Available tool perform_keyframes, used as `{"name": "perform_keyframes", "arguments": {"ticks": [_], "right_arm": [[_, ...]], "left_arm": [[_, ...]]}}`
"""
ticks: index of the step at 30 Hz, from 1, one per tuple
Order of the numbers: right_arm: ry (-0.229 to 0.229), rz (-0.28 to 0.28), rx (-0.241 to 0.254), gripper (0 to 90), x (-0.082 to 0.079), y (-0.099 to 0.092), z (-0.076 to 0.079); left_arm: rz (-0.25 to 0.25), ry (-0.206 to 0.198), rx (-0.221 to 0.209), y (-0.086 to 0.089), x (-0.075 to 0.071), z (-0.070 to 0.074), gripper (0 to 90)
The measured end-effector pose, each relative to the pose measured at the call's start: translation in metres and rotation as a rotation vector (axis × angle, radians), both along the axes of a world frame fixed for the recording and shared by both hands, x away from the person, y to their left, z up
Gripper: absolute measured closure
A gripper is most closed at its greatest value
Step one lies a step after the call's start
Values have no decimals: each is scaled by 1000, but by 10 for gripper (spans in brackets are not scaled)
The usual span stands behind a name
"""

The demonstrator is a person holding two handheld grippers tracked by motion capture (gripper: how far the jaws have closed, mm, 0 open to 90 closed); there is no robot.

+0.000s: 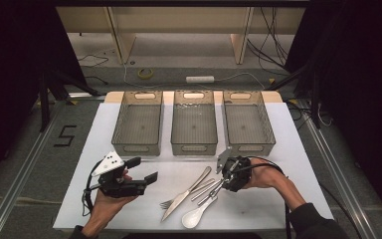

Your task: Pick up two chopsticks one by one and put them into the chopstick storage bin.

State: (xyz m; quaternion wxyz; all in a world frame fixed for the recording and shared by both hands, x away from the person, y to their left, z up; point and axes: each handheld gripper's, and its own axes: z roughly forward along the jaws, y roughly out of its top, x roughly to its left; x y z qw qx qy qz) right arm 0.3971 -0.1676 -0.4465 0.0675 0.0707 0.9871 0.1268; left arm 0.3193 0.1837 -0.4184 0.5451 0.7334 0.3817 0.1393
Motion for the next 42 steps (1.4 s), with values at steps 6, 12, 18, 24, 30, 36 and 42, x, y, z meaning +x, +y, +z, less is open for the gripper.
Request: {"name": "perform_keyframes", "arguments": {"ticks": [6, 12, 18, 24, 30, 36, 42], "right_arm": [[10, 4, -13, 568, 4, 0, -4], [21, 24, -35, 586, 6, 1, -10], [29, 30, -42, 613, 6, 1, -9], [33, 36, -85, 642, 4, 4, -8], [47, 55, -109, 709, 3, 7, -8], [54, 61, -125, 746, 1, 8, -8], [53, 92, -156, 774, -1, 12, -9]], "left_arm": [[1, 0, 2, -1, 0, 0, 159], [1, 1, 0, -1, 0, 0, 159], [1, 1, 1, -1, 0, 0, 159], [1, 2, 0, 0, 0, 0, 159], [1, 2, 1, 0, 0, 0, 159], [0, 2, 1, 0, 0, 0, 159], [2, 1, 3, 0, 0, 0, 159]]}}
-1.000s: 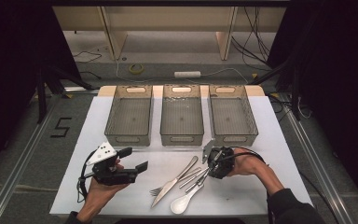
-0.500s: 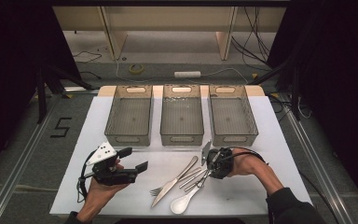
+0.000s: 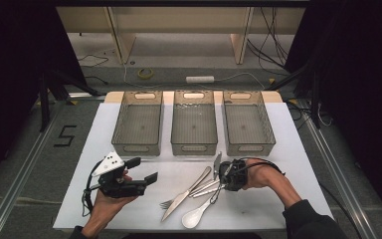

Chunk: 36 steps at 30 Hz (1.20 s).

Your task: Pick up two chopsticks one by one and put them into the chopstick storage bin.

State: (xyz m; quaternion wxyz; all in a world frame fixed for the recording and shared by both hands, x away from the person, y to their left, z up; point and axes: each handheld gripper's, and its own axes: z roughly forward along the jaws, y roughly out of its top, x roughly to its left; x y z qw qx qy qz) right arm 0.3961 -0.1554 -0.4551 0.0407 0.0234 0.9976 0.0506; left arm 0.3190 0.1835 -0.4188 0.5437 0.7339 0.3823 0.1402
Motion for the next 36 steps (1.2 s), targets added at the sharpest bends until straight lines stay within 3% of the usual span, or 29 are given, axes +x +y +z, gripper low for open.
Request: {"name": "perform_keyframes", "arguments": {"ticks": [8, 20, 23, 30, 36], "right_arm": [[-8, 38, -45, 813, -6, 3, 1], [-13, 126, -72, 860, -15, 0, 1], [-44, 121, -40, 869, -13, -4, 7], [-57, 114, 15, 870, -16, -7, 20], [-97, 111, 50, 869, -21, 2, 34]], "left_arm": [[-2, -1, 6, 0, 0, 0, 159], [-2, 3, 10, 0, 0, 0, 160], [-2, 5, 11, -1, 0, 0, 160], [-11, 16, 20, -3, 1, -1, 160], [-86, 67, 63, -16, 5, -5, 179]]}}
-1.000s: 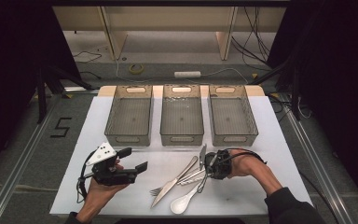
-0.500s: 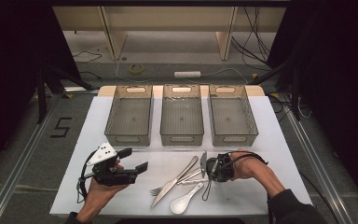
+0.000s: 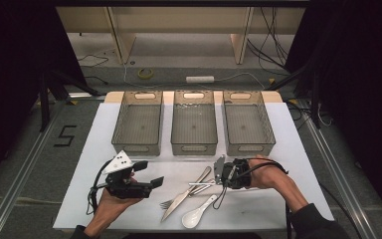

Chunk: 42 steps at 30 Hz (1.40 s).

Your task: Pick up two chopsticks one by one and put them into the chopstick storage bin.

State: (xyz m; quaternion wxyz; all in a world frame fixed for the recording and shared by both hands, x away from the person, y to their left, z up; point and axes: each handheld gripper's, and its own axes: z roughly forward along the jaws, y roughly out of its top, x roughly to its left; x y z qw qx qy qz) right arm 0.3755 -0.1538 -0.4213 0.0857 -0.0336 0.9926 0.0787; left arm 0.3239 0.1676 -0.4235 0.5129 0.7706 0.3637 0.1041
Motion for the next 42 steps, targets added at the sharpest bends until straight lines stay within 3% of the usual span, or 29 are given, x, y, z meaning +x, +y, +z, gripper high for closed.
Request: {"name": "perform_keyframes", "arguments": {"ticks": [5, 10, 11, 17, 22, 34, 42], "right_arm": [[-11, 4, 23, 869, -2, 8, 5], [-22, 22, 50, 869, -5, 18, 6], [-22, 27, 43, 869, -6, 21, 6], [-24, 54, 59, 868, -9, 30, 10], [-27, 83, 39, 868, -12, 37, 12], [-28, 130, 37, 868, -17, 48, 14], [-27, 133, 35, 868, -19, 50, 14]], "left_arm": [[-72, -7, 117, -22, 3, -4, 189], [-147, 18, 179, -40, 4, -9, 196], [-171, 16, 210, -48, 4, -10, 197], [-232, 13, 248, -63, 5, -14, 222], [-279, -4, 295, -71, 3, -15, 264], [-351, -59, 358, -78, -1, -14, 523], [-387, -68, 391, -81, -3, -15, 643]]}}
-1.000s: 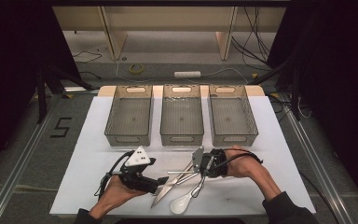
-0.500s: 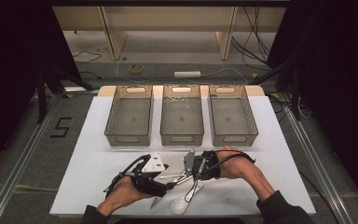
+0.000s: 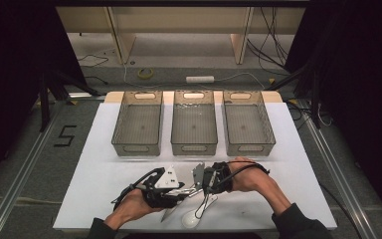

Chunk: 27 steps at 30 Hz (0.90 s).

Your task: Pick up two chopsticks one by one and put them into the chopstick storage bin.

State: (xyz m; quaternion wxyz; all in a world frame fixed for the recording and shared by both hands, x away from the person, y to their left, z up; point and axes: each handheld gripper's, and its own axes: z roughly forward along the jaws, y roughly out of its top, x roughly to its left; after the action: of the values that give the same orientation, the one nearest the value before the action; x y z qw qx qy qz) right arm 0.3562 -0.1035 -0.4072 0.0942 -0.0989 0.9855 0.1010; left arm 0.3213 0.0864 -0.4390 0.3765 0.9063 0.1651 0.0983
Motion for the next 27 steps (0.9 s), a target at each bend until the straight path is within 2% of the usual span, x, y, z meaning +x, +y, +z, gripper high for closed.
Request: {"name": "perform_keyframes", "arguments": {"ticks": [6, 11, 12, 15, 18, 20, 21, 25, 26, 27], "right_arm": [[3, 18, -7, 868, -2, 2, 0], [3, 35, -9, 866, -5, 2, -1], [5, 51, -18, 865, -6, 2, 0], [9, 51, -6, 856, -5, 1, 1], [-4, 28, 39, 700, -1, -4, 6], [-8, -9, 95, 615, 0, -9, 11], [-18, -37, 136, 576, 1, -13, 14], [-72, -131, 294, 439, 2, -28, 24], [-72, -131, 294, 439, 2, -28, 24], [-77, -225, 416, 401, 3, -36, 25]], "left_arm": [[-26, -8, 25, -2, 0, -1, 774], [-86, -9, 39, -2, -2, 0, 819], [-92, -6, 38, -2, -3, 0, 827], [-101, -7, 29, 0, -2, 3, 831], [-86, -4, 3, 4, -1, 7, 833], [-65, 1, -17, 8, 1, 10, 833], [-33, 1, -36, 13, 4, 11, 834], [-3, 1, -51, 19, 6, 12, 834], [3, -6, -53, 20, 7, 13, 834], [22, -5, -65, 22, 7, 13, 833]]}}
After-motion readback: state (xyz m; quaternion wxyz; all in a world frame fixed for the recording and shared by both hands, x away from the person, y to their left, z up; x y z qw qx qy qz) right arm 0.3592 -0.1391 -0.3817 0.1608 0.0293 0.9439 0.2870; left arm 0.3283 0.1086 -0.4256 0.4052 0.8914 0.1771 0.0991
